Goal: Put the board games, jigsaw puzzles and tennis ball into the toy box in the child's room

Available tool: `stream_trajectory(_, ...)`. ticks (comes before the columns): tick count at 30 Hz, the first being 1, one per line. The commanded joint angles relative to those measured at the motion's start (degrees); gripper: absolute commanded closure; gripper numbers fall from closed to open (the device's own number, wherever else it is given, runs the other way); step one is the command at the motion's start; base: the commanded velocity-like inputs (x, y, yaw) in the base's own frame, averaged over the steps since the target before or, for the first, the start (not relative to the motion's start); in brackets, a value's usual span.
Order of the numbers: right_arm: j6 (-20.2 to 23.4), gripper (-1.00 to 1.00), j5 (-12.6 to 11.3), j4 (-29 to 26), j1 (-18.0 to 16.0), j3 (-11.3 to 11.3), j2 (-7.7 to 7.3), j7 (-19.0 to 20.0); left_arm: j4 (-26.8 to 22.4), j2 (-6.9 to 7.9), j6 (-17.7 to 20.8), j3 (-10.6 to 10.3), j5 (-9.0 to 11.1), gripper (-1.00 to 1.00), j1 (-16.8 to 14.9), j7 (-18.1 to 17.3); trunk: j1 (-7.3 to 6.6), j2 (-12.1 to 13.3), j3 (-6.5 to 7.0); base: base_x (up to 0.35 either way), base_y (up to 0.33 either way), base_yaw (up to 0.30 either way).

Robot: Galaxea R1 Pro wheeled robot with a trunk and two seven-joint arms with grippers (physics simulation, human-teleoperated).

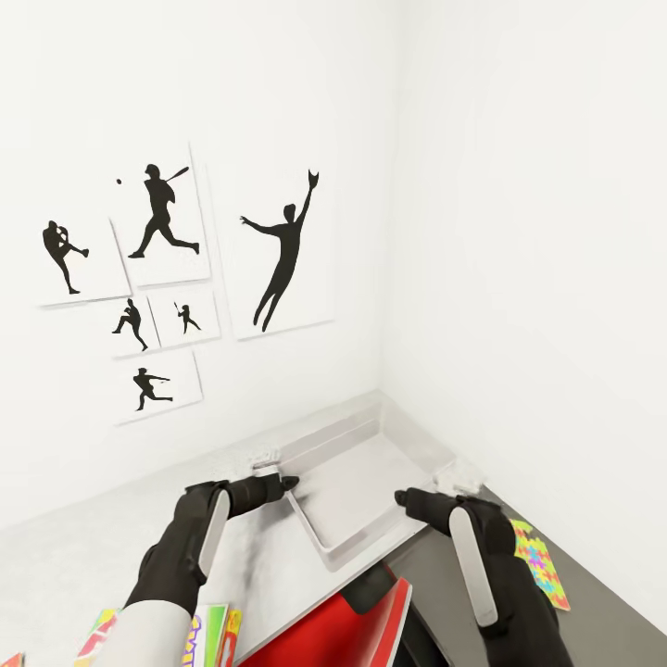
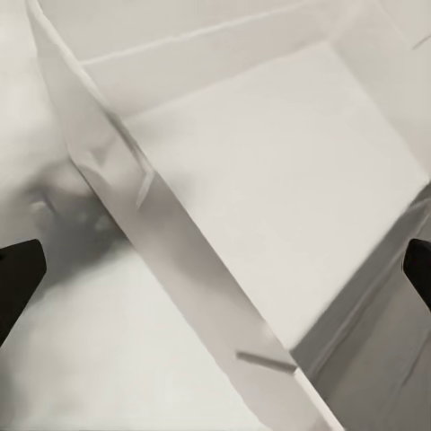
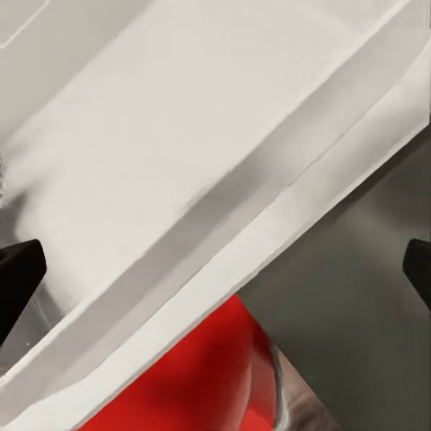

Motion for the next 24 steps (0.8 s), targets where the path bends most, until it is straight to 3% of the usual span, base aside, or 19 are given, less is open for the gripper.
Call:
stream_trajectory(1,-0.3,-1.0,-0.6,0.4,-0.1,1.0,0.04,-1.0,0.0,-0.2,0.3,0.2,0.0,-1.0,-0.1,0.0,0.04,-0.1,-0.1,0.0,0.0,0.0)
stream_trajectory(6,-1.1,-1.0,-0.8,1.1,-0.1,3.1,0.04,-3.9,0.0,-0.35,0.3,0.2,0.1,-1.0,-0.1,0.5,0.04,-0.1,-0.1,0.0,0.0,0.0)
stream_trajectory(14,-1.4,-1.0,-0.7,1.3,-0.1,3.6,0.04,-5.1,0.1,-0.35,0.3,0.2,0.1,-1.0,-0.1,0.6,0.04,-0.1,-0.1,0.0,0.0,0.0)
stream_trajectory(19,-5.3,-1.0,-0.7,1.3,-0.1,4.0,0.04,-5.4,0.1,-0.35,0.2,0.1,0.2,-1.0,-0.1,0.6,0.04,-0.1,-0.1,0.0,0.0,0.0)
stream_trajectory(24,-7.3,-1.0,-0.8,1.3,-0.1,6.7,0.04,-7.1,0.0,-0.35,0.1,-1.2,0.2,-1.0,-0.1,0.6,0.04,-0.1,-0.1,0.0,0.0,0.0)
